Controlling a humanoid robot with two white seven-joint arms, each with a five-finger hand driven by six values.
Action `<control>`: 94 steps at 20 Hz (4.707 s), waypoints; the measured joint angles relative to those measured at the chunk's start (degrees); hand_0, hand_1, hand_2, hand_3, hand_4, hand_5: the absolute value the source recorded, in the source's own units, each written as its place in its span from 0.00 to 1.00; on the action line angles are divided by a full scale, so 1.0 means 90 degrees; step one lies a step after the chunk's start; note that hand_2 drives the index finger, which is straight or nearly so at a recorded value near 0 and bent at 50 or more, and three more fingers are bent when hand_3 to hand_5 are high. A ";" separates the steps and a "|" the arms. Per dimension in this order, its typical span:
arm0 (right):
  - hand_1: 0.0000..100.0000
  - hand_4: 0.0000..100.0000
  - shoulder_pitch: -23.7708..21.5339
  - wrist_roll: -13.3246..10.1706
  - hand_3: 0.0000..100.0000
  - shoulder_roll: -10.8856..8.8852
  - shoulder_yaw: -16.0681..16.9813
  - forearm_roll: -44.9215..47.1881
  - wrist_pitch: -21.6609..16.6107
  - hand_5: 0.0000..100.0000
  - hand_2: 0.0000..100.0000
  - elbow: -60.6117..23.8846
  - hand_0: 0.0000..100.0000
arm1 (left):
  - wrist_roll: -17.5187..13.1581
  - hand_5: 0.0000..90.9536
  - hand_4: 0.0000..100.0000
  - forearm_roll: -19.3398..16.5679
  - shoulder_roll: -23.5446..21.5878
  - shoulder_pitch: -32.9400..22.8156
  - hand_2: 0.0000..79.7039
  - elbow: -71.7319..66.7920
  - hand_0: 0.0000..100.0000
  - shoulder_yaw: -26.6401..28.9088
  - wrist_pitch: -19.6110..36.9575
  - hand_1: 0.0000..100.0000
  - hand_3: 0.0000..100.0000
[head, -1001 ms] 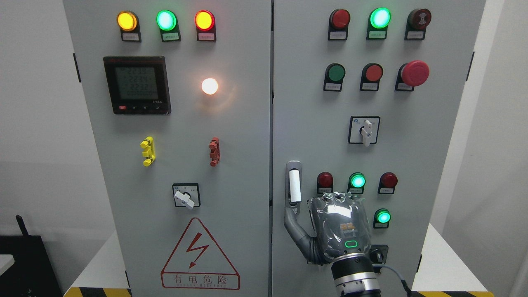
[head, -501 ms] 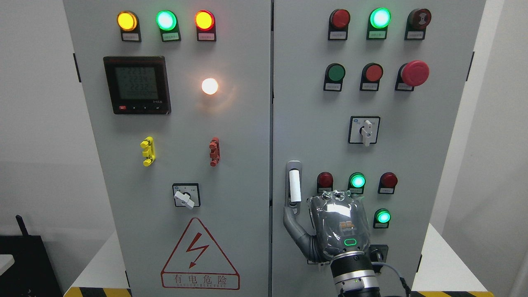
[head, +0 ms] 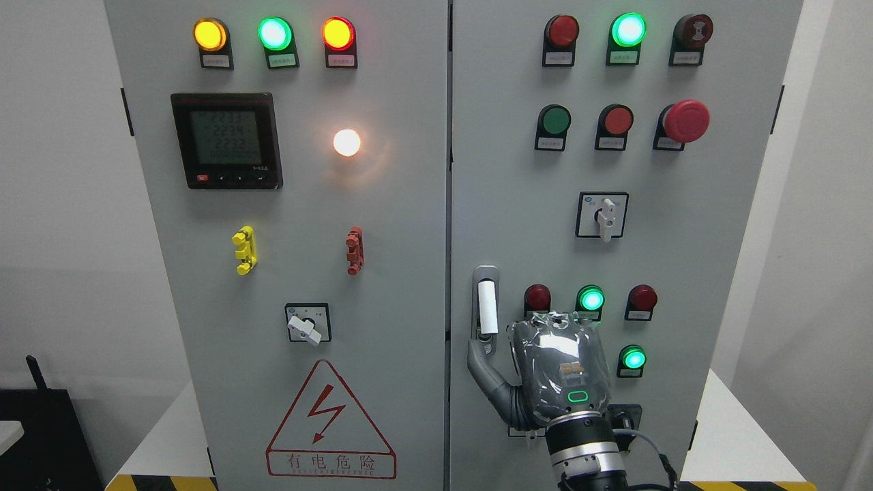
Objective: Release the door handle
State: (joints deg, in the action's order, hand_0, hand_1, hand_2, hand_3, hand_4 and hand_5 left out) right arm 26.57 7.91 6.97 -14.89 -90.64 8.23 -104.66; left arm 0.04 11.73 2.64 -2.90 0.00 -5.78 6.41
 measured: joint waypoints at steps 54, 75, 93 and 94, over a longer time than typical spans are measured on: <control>0.00 0.93 0.0131 0.0002 1.00 0.0032 -0.0026 0.0003 0.0099 0.91 0.99 0.0151 0.51 | 0.0000 0.00 0.00 -0.0002 0.0000 0.0000 0.00 0.0000 0.12 0.0001 0.0000 0.39 0.00; 0.07 0.93 0.0126 0.0003 1.00 0.0034 -0.0026 0.0003 0.0214 0.91 0.98 0.0146 0.56 | 0.0000 0.00 0.00 0.0000 0.0000 0.0000 0.00 0.0000 0.12 0.0002 0.0000 0.39 0.00; 0.05 0.93 0.0130 0.0019 1.00 0.0034 -0.0020 0.0004 0.0234 0.91 0.98 0.0138 0.60 | 0.0000 0.00 0.00 0.0000 0.0000 0.0000 0.00 0.0000 0.12 0.0000 0.0000 0.39 0.00; 0.05 0.93 0.0130 0.0020 1.00 0.0034 -0.0020 0.0004 0.0236 0.91 0.98 0.0138 0.60 | 0.0000 0.00 0.00 0.0000 0.0000 0.0000 0.00 0.0000 0.12 0.0001 0.0000 0.39 0.00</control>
State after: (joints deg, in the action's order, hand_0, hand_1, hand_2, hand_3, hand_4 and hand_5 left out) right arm 27.74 8.09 7.28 -15.07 -90.61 10.35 -103.42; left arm 0.04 11.74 2.64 -2.90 0.00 -5.78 6.42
